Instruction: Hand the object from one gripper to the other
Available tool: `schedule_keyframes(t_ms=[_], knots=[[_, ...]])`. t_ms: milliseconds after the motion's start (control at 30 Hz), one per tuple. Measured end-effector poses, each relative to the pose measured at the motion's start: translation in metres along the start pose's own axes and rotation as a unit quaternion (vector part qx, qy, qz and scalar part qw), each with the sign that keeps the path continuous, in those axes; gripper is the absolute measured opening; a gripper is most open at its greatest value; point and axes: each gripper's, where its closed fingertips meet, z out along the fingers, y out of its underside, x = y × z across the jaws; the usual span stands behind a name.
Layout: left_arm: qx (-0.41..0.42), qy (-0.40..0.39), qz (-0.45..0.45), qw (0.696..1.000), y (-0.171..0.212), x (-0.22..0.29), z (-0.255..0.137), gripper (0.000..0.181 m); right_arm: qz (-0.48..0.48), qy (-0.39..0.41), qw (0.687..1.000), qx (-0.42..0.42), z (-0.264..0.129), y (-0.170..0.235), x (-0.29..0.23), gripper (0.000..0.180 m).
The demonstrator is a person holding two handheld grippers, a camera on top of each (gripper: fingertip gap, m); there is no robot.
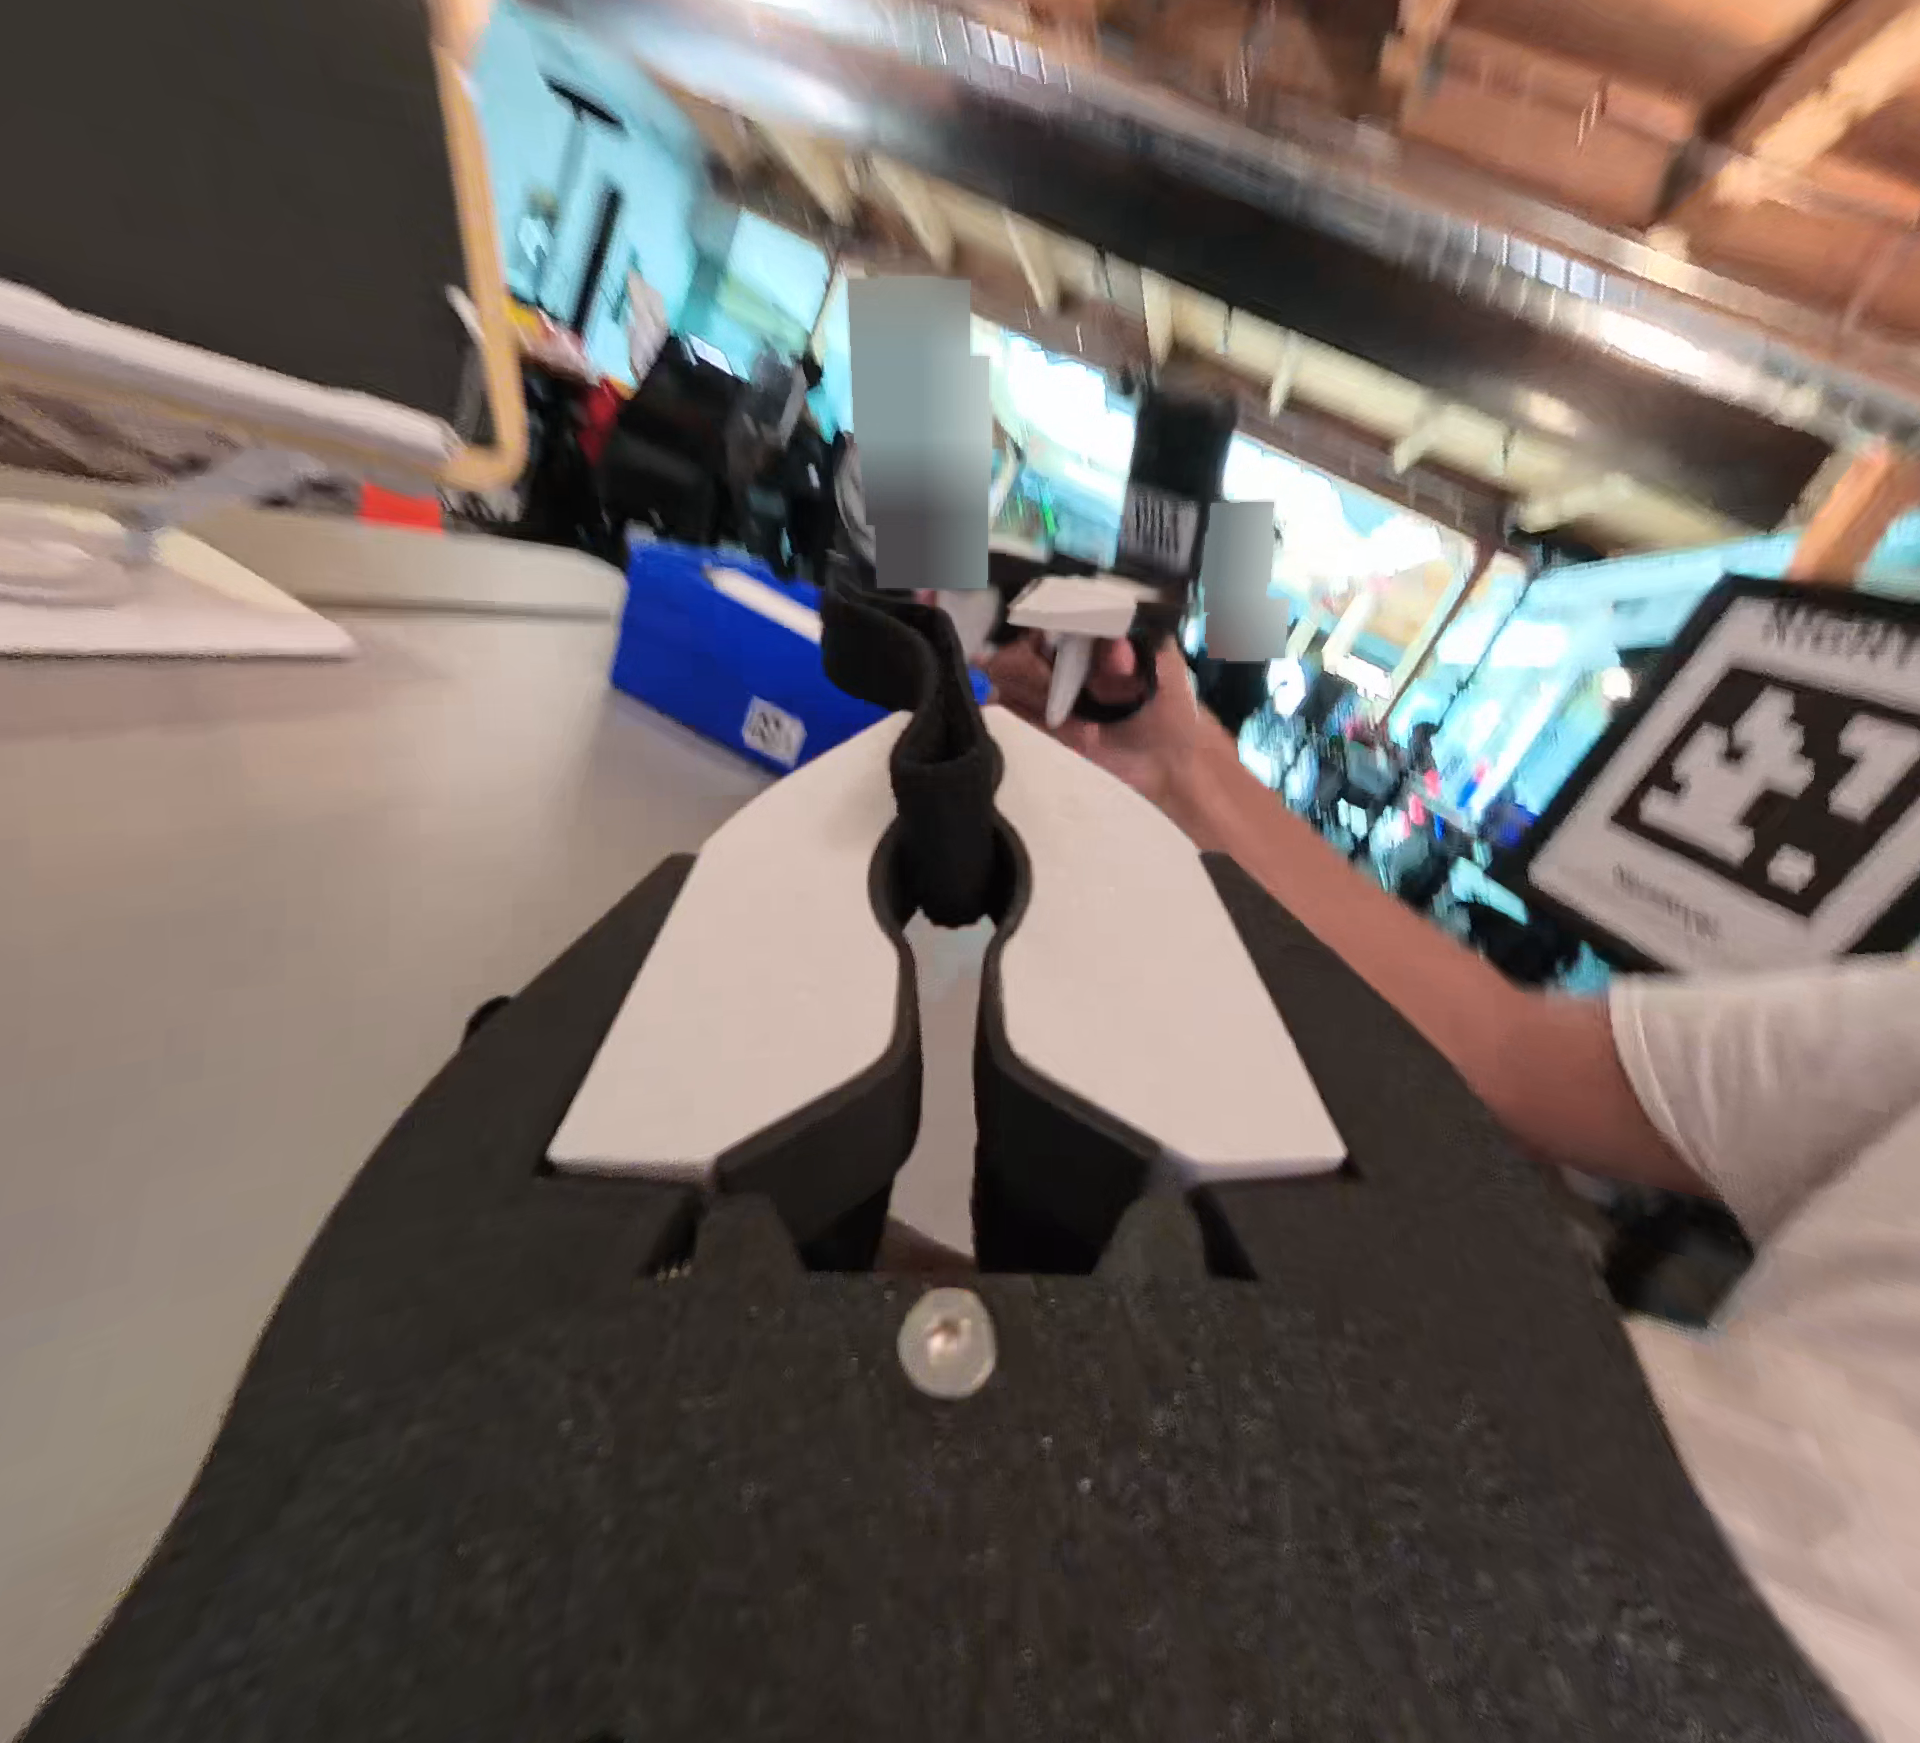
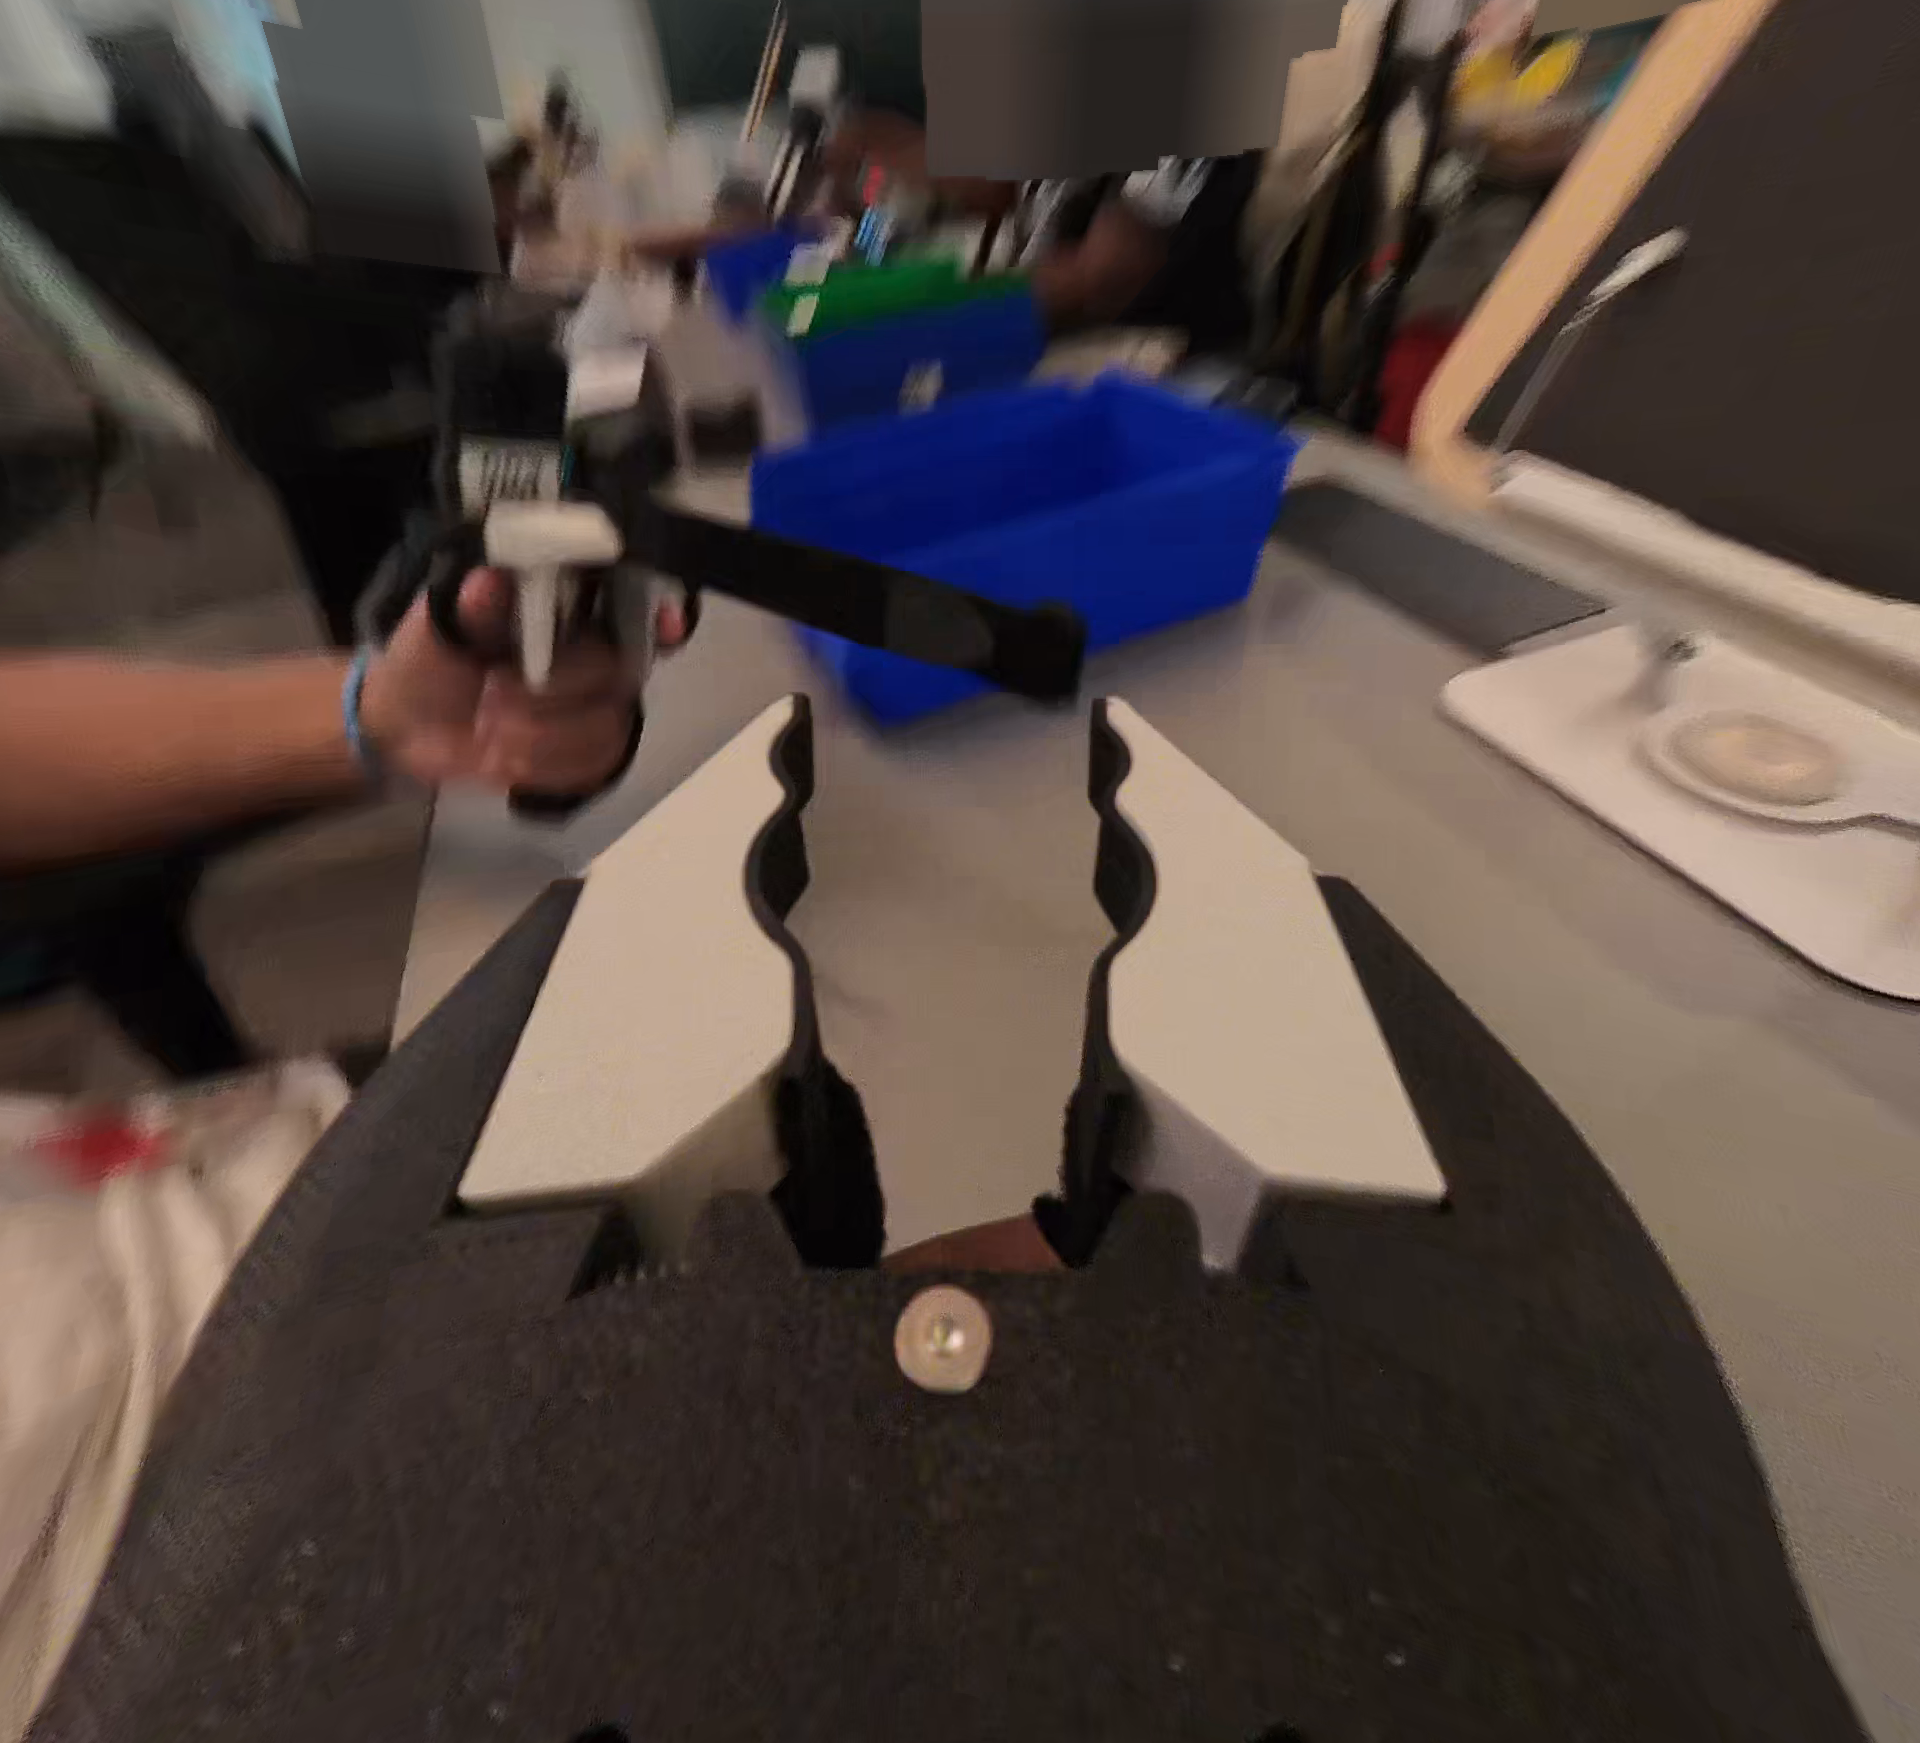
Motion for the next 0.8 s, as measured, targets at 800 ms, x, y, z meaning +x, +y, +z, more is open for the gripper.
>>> schedule_keyframes(t_ms=[800], knots=[[-0.06,-0.081,0.039,0.994,0.036,-0.012,0.022,0.027,0.23,-0.117,0.957,0.13,0.078,0.015,-0.053,0.005]])
